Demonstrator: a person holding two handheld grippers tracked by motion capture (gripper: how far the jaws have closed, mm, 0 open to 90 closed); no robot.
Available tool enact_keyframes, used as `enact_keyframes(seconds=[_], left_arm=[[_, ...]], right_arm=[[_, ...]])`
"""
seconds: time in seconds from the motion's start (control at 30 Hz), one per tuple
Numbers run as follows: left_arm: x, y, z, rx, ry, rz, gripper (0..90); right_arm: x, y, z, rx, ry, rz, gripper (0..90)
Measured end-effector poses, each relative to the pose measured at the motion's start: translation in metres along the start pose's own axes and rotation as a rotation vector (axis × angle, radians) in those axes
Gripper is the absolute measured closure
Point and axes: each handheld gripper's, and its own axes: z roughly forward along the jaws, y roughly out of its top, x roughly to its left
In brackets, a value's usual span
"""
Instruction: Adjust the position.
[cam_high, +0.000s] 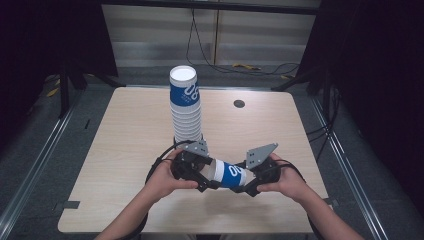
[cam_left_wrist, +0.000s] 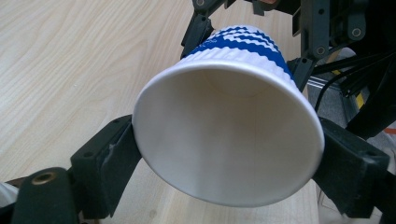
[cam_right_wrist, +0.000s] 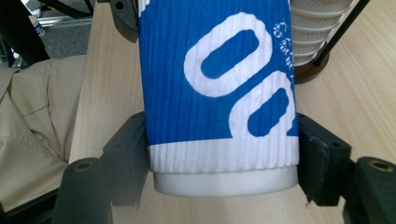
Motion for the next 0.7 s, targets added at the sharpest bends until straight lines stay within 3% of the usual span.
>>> enact_keyframes(seconds=[0.2,0.37,0.7], left_arm=[[-0.0013,0.0018,-0.0024,0.011,0.015,0.015,15.9],[-0.0018,0.0034,-0.0036,0.027,0.012,0.004,17.0],[-0.0038,0.007,-0.0055,0.055,0.023,0.032,18.2]], right_arm=[[0.0,-0.0018,0.0015,-0.019,-0.003,0.005,28.5],[-0.0005,-0.0027,0.0027,-0.032,0.002,0.003,28.5],[0.0008,-0.0033,0.006,-0.028,-0.001,0.005,28.5]])
